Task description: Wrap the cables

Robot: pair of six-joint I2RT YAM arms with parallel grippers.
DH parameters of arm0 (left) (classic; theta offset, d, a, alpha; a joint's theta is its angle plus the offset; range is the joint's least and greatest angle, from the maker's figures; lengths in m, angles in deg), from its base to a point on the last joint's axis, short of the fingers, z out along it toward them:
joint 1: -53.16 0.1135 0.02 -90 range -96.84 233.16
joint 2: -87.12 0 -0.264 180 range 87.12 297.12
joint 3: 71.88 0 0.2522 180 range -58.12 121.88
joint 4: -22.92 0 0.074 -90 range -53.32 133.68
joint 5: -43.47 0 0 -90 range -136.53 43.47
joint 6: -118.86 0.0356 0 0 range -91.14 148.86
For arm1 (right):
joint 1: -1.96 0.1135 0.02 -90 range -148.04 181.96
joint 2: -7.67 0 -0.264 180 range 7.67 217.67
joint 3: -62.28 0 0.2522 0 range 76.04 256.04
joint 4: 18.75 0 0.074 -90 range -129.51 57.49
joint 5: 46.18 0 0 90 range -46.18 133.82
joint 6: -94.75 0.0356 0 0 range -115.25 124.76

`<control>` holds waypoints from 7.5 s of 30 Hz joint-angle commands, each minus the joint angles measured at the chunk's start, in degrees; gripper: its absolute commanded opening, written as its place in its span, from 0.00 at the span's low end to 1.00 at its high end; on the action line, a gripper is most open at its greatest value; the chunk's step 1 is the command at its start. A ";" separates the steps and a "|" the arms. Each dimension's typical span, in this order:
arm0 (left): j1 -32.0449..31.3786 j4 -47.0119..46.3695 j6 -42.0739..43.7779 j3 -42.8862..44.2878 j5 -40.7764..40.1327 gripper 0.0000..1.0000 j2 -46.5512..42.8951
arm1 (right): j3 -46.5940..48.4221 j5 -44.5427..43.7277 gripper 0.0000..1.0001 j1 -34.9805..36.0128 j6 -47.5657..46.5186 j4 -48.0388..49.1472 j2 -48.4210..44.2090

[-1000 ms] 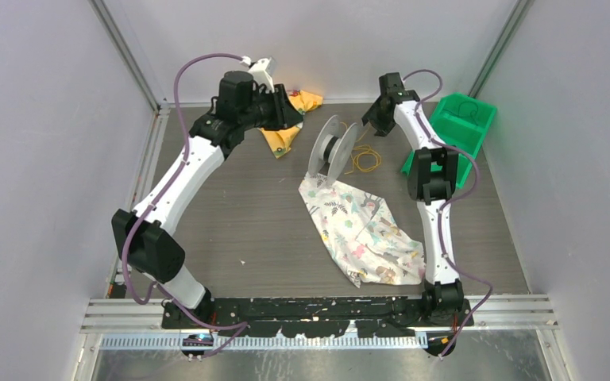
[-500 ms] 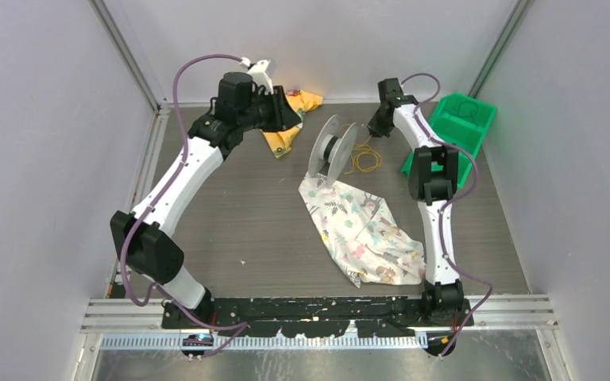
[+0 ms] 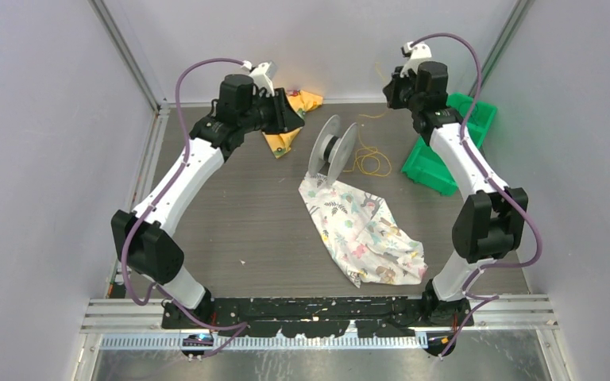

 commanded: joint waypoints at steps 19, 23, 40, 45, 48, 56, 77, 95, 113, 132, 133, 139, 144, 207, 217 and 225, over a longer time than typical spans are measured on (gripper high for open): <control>0.39 -28.89 -24.51 2.51 14.75 0.70 7.42 | 0.33 49.33 0.01 0.42 -15.68 -3.97 -5.41; -0.40 -33.97 -23.10 1.16 12.03 0.69 8.54 | -0.09 50.47 0.01 0.41 -14.92 -3.76 -6.01; -2.78 -36.58 -13.50 2.39 15.55 0.59 13.22 | 0.92 53.09 0.01 0.43 -13.22 -3.95 -5.76; -2.78 -36.35 -15.39 4.17 16.72 0.21 14.56 | 0.66 52.79 0.01 0.36 -13.23 -4.55 -5.95; -2.78 -34.76 -15.39 4.49 16.01 0.01 13.95 | 0.22 48.79 0.18 0.42 -12.72 -5.12 -6.56; -2.69 -35.06 -14.95 0.58 10.45 0.00 8.84 | -2.65 31.84 0.84 -0.27 -1.19 -8.07 -14.13; -1.70 -17.61 -8.63 -4.97 -0.09 0.00 -1.09 | -12.19 5.04 0.56 -2.90 23.73 -25.88 -8.01; -1.20 -14.72 -8.02 -7.12 -1.07 0.00 -3.96 | -15.19 5.25 0.48 2.83 48.27 -8.89 10.85; -1.02 -13.97 -6.32 -7.07 -1.24 0.00 -2.86 | -14.98 6.02 0.01 0.63 41.51 -12.95 -5.68; -0.93 -16.88 -4.32 -9.58 1.66 0.02 0.50 | -2.30 22.06 0.01 3.38 44.43 5.28 -3.59; -0.93 -17.72 -3.93 -10.13 2.16 0.05 0.62 | -2.06 21.44 0.01 4.41 42.65 5.94 -3.50; -0.93 -18.18 -1.69 -11.57 3.87 0.26 2.79 | -0.66 20.73 0.01 10.34 34.31 10.64 -0.89; -0.84 -17.59 -2.07 -12.22 4.10 0.35 3.48 | -9.51 23.33 0.01 12.51 34.00 29.14 0.47; -9.15 -43.68 8.70 -26.91 -12.70 0.61 5.13 | -25.53 35.17 0.01 11.89 35.24 56.72 5.11; -9.14 -47.94 6.25 -27.80 -14.18 0.60 5.70 | -26.05 35.18 0.01 12.01 36.88 58.83 5.57; -9.14 -50.31 4.67 -27.25 -16.37 0.59 5.86 | -26.00 35.07 0.01 12.01 37.04 58.83 5.19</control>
